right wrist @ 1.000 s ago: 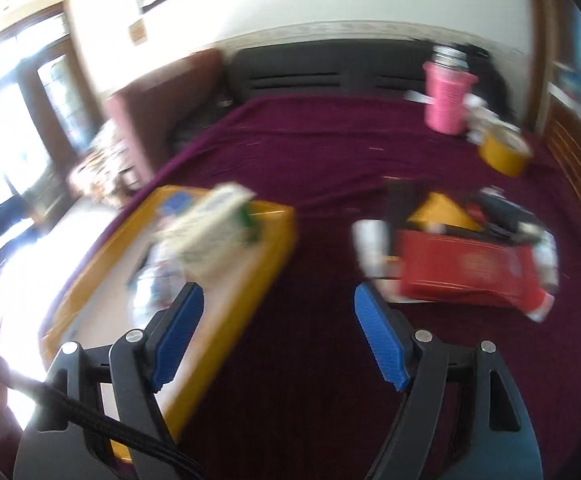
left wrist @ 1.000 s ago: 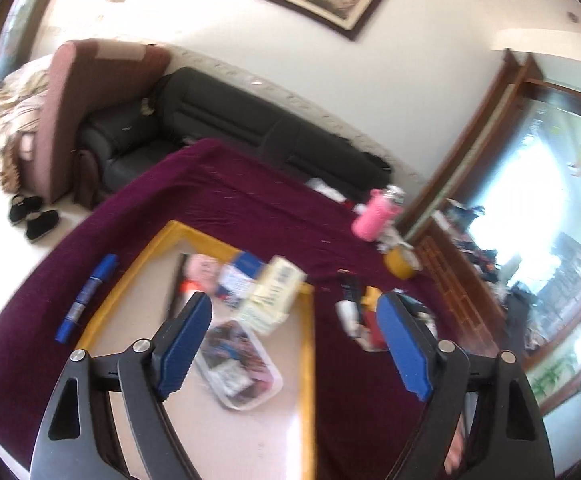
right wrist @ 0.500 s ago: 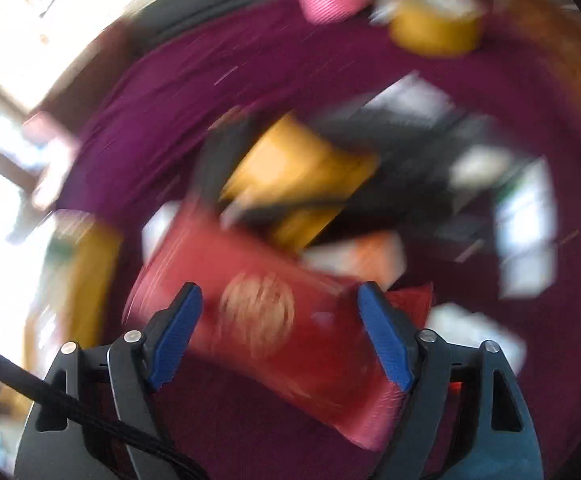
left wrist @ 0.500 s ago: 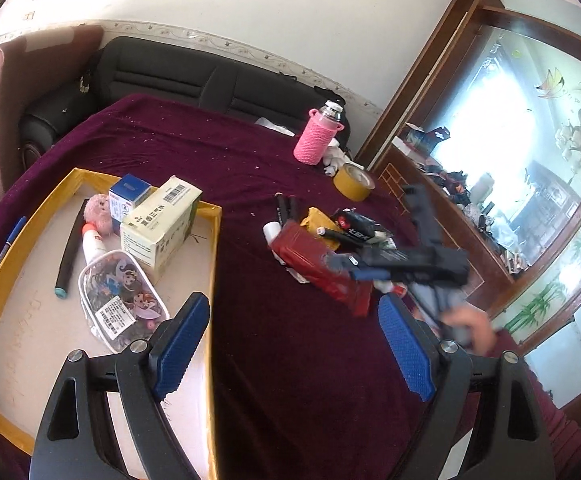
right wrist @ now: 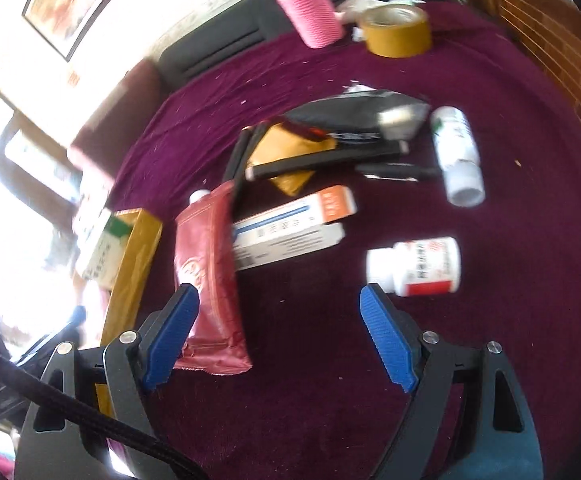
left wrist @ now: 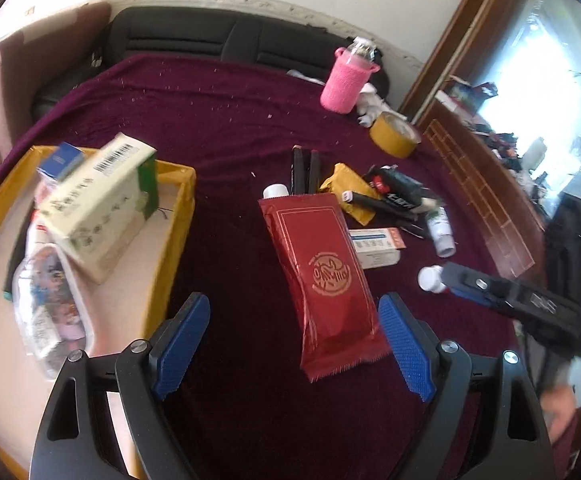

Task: Organize objects
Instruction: 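Grasp the red snack packet with the left tool while the right grasps a white pill bottle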

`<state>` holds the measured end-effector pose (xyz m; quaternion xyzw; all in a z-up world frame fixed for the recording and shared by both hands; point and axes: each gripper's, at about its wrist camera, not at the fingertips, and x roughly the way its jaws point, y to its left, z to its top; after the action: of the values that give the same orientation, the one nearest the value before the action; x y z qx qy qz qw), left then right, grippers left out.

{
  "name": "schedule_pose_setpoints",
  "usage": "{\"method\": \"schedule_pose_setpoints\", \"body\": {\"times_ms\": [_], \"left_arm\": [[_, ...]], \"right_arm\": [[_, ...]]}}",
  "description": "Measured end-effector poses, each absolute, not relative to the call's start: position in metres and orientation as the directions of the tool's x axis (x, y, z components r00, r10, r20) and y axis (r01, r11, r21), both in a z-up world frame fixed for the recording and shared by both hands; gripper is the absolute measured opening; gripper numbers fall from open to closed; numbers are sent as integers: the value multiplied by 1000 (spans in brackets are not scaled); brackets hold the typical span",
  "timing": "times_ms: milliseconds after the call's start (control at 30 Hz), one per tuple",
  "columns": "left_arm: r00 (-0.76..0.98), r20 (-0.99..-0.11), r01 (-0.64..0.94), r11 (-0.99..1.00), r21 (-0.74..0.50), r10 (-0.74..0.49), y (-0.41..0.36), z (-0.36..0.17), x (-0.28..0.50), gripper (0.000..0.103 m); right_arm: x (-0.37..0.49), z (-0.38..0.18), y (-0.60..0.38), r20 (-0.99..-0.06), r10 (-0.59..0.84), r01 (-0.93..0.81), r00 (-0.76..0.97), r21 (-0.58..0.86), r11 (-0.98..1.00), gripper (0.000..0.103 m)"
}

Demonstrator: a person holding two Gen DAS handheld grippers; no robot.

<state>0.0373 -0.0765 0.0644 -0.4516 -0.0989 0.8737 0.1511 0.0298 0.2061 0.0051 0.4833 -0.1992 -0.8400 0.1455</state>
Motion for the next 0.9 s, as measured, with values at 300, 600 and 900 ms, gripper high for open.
{"method": "schedule_pose_setpoints", "body": {"times_ms": [300, 600, 900], "left_arm": [[-543, -827, -144, -986, -79, 145, -4, 21, -2, 82], [-481, -842, -188, -966, -175, 246, -4, 9, -3, 51], [-435, -814, -186, -923, -338, 385, -32, 23, 22, 48]], "right_arm": [[46, 5, 246, -737, -364, -39, -570, 466, -884, 83], [42, -15, 272, -771, -331, -132, -543, 468, -874, 83], [24, -28, 257, -814, -279, -123, -510, 390, -912, 83]]}}
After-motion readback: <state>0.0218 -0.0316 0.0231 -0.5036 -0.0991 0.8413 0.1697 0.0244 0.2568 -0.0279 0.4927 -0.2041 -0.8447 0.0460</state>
